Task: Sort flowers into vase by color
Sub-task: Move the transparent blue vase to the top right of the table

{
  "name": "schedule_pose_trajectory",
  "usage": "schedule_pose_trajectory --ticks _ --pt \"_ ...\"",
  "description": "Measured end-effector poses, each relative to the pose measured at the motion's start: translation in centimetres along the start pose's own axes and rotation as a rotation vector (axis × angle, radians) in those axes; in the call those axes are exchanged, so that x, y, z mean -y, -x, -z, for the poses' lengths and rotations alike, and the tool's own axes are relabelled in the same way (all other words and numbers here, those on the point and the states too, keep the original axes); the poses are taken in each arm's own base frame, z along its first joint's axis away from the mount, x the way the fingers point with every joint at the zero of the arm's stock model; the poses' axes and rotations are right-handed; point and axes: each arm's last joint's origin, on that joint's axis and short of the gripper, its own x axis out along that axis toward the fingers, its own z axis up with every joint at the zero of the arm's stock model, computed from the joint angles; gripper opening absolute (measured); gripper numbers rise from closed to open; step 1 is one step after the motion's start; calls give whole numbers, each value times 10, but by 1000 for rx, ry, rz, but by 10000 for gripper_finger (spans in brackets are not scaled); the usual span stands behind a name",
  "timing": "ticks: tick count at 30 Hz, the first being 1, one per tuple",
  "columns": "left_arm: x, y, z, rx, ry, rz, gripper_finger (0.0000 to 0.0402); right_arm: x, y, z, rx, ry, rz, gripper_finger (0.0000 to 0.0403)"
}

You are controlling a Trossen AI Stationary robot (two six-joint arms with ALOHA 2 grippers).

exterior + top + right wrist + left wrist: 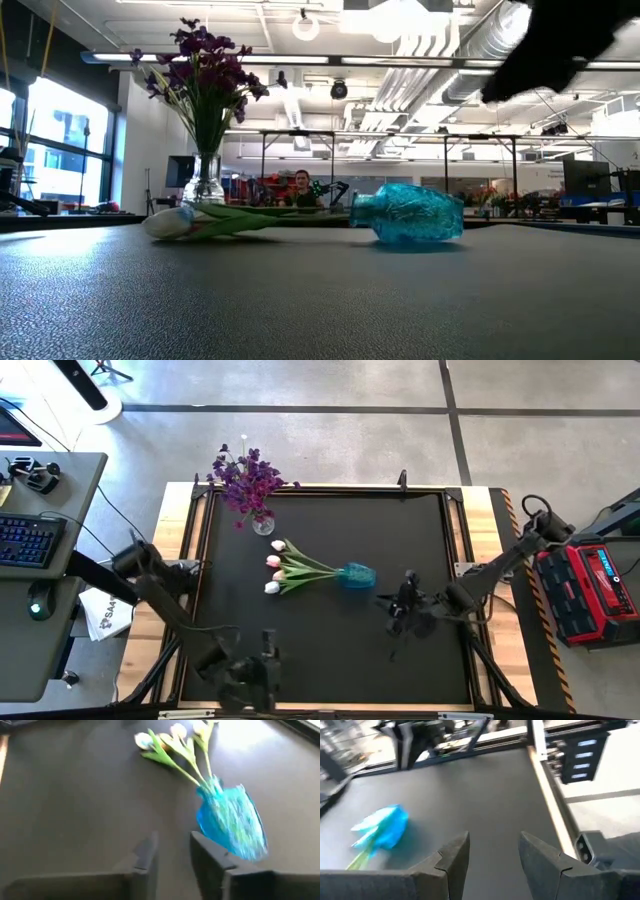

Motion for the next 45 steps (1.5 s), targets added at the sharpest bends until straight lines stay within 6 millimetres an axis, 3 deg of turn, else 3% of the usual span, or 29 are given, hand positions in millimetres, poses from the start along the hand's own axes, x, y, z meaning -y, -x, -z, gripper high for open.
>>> schedule_pose_trajectory --ticks 6,10,14,21,26,32,38,45 --pt "-25 46 -1 -64 121 -95 156 17 -31 -38 -66 107 -19 205" --pt "-40 47 22 -186 146 -162 156 35 -64 -58 -176 153 -69 275" --pt "-52 37 46 -289 189 -214 156 46 -100 -76 -266 236 -98 308" --pt "-89 4 87 -490 256 -303 156 52 -157 -105 -524 412 -84 308" --pt "-116 -13 100 -549 213 -391 156 60 -182 -115 -737 447 -92 302" --pt "-135 -27 111 -574 171 -420 156 56 -200 -115 -795 480 -163 283" --pt "-143 -35 136 -520 175 -403 156 54 -214 -107 -793 442 -145 254" --pt "-145 -18 148 -466 225 -367 156 50 -214 -99 -782 426 -113 208"
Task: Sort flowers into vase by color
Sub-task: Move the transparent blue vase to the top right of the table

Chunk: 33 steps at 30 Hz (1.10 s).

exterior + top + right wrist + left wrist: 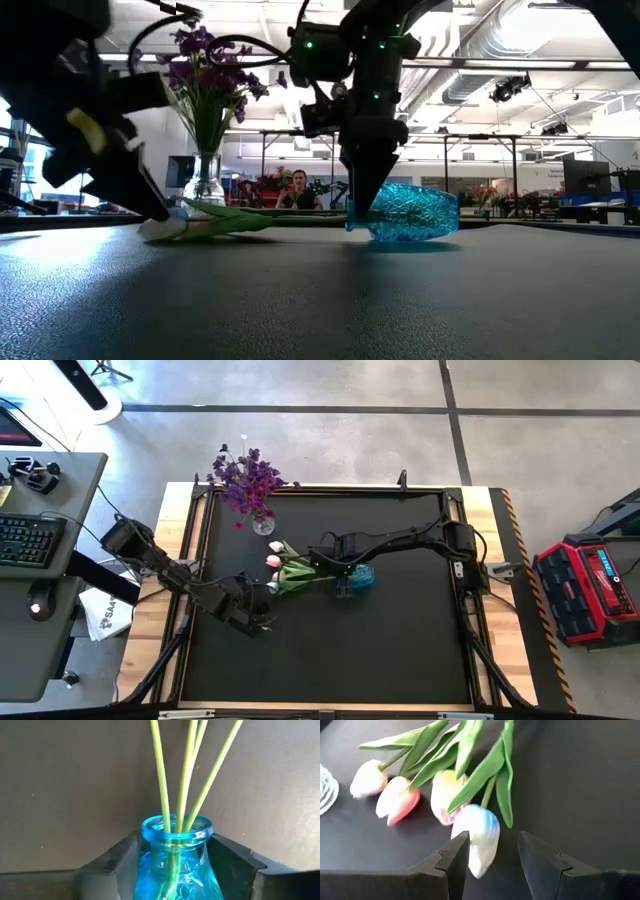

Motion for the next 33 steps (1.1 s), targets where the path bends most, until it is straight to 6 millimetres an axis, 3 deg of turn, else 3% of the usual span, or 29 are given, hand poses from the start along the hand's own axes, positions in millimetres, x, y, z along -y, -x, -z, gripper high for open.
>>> schedule_pose_trajectory --ticks 5,9,15,22,27,33 --pt "-16 13 5 27 91 49 156 -18 1 2 -14 56 -10 185" --pt "-36 12 11 23 159 64 151 -28 2 3 -23 74 -16 179" --pt "-61 -8 17 19 201 40 119 -42 4 5 -35 108 -27 179" --pt "-80 -41 4 161 293 67 74 -48 7 7 -39 112 -44 179" --pt "-83 -59 -2 179 282 150 39 -48 9 8 -42 109 -46 179" --pt "-68 -70 -14 312 222 384 6 -48 10 8 -45 105 -46 179"
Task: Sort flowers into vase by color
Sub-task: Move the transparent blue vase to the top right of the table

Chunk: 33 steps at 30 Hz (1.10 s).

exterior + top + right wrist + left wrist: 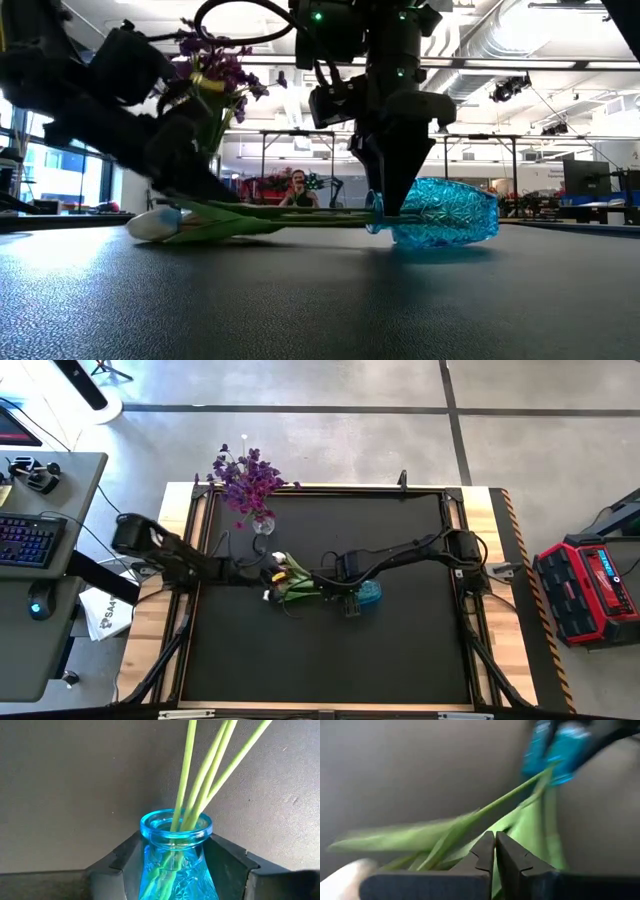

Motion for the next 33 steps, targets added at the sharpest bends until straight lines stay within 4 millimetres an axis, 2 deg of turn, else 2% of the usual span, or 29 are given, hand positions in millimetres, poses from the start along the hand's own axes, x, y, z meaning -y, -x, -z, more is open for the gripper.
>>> schedule_pose_trajectory --ticks 5,10,13,17,23,27,33 --pt "12 -5 -10 40 -44 79 1 0 0 1 -4 -8 3 179" --pt "16 10 -20 14 -24 75 0 0 1 1 -4 -7 6 179" --pt "8 23 -18 -78 36 -60 0 0 1 0 -2 -7 6 179" --pt "-9 37 -11 -127 106 -364 0 0 1 -1 10 -7 7 179" --pt "-26 31 -2 -134 115 -547 0 0 1 -2 21 1 8 179" --pt "-27 16 2 -109 117 -526 0 0 1 -2 22 3 8 179" --pt "-14 1 -2 -66 115 -248 0 0 1 -2 22 9 8 179"
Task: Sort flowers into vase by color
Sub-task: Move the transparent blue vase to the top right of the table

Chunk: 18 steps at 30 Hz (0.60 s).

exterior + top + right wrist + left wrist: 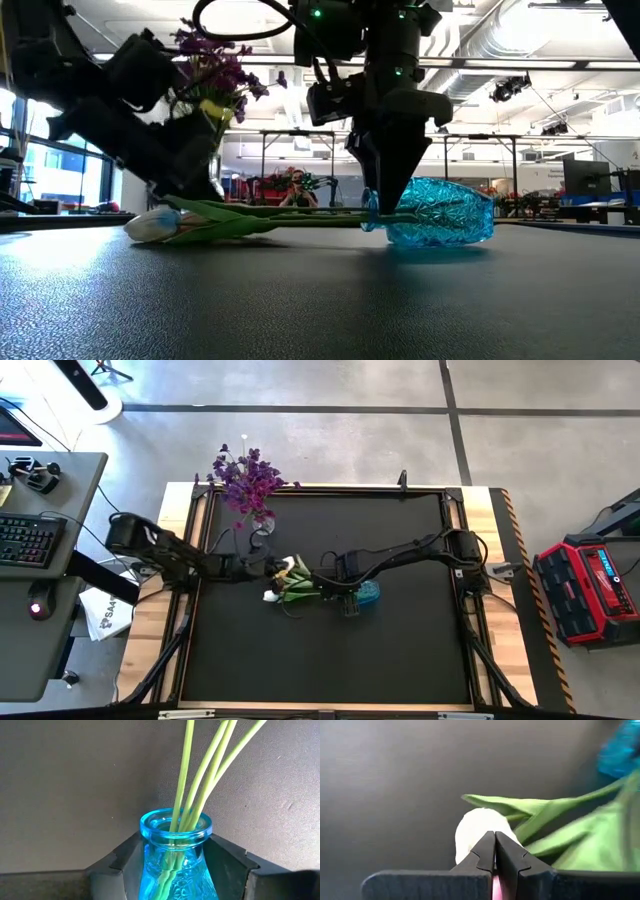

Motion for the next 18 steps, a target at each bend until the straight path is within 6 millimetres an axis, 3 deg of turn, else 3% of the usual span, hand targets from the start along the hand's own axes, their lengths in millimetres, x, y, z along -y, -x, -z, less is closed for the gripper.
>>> schedule_pose_trajectory --ticks 10,14,18 --pt "7 35 -12 -36 -1 94 0 0 0 0 0 -1 0 179" --pt "22 58 -11 -70 -26 204 0 0 0 0 2 -1 1 179" --pt "36 80 -6 -180 -67 157 0 0 0 -1 13 -1 1 179"
